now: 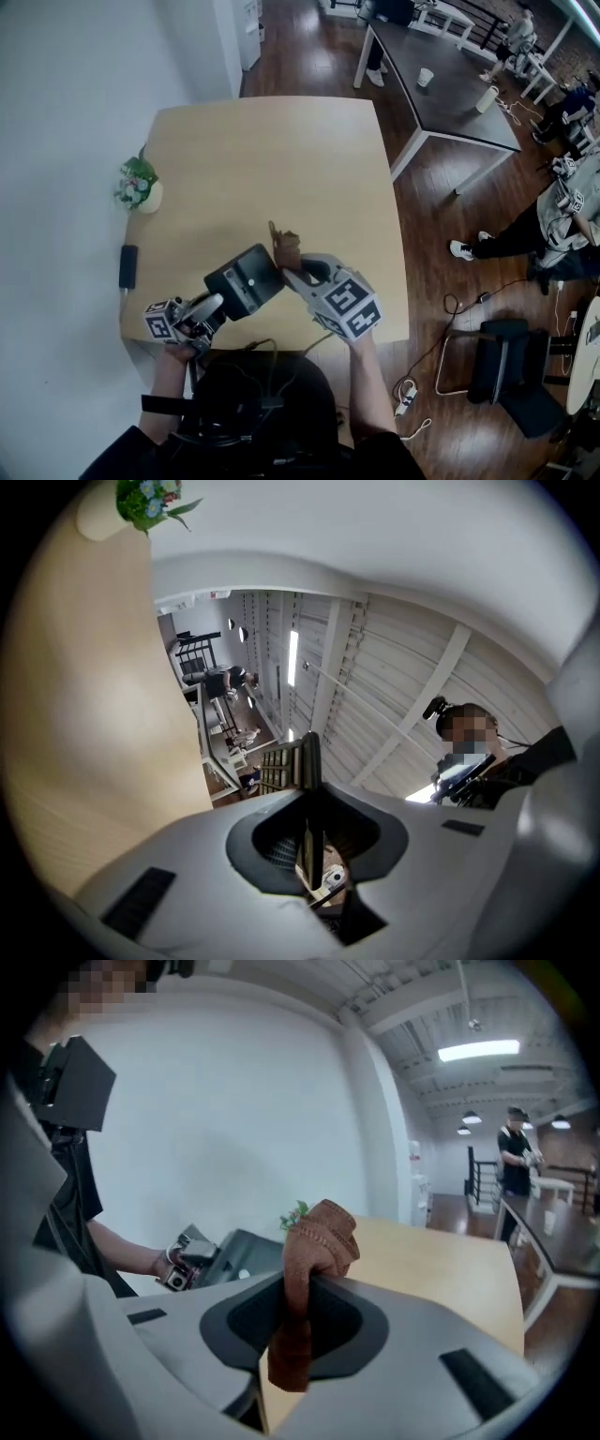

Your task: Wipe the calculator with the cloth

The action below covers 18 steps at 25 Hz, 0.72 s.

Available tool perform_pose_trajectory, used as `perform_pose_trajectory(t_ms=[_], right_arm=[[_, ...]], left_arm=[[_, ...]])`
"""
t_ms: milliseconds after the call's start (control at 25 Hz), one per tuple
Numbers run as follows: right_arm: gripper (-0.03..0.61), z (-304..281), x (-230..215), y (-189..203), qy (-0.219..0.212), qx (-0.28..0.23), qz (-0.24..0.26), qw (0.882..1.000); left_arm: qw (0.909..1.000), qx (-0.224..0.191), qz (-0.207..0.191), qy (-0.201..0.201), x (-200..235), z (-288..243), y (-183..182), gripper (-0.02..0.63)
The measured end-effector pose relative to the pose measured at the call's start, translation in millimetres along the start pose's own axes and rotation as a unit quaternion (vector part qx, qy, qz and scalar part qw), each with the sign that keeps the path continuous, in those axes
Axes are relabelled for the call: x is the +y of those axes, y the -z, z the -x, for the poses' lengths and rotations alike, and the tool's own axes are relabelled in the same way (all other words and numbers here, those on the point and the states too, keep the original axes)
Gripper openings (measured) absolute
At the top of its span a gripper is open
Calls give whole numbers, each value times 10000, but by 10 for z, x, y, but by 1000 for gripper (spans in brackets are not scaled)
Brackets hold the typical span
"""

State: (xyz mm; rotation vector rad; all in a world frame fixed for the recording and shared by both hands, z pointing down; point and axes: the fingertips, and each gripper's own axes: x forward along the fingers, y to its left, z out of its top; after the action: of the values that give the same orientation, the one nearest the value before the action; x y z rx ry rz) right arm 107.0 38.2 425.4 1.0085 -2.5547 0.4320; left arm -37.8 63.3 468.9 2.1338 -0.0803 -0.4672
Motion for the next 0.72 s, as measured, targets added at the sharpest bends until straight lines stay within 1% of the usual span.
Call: perform_pose_trajectory(t_ms=[80,160,240,320,360,440,520,600,640,720], right_arm=[[63,-96,278,-390,-221,-221,797,9963],[63,-230,479,-615,-299,-172,1576,9869],[63,-397,621,-621,-320,166,2302,9725],[63,-525,742,-512,-368,491,2797,9581],[63,-554,790,-463,-378,563,2915,9542],[63,-563,866,-382,-387,608,3011,9509],[63,-554,930,-264,-428,666,3041,9494],[63,-521,989,-64,-513,809,3010,9488],[63,-492,1019,73,-596,939,2973,9483],[63,-411,1062,387,-834,1278,2786,9482]], left_arm=[[9998,188,-42,-69,13,-71,45,54],[9994,332,-88,-106,3,-154,81,54],[9989,420,-156,-160,-13,-228,84,55],[9986,409,-210,-250,-6,-262,47,57],[9987,368,-210,-297,10,-256,19,58],[9993,170,-112,-310,35,-216,-63,58],[9995,-237,157,-140,-9,-211,-187,57],[9972,-616,433,4,-76,-238,-303,58],[9965,-686,468,-17,-67,-224,-332,58],[9972,-601,410,-155,-6,-179,-320,58]])
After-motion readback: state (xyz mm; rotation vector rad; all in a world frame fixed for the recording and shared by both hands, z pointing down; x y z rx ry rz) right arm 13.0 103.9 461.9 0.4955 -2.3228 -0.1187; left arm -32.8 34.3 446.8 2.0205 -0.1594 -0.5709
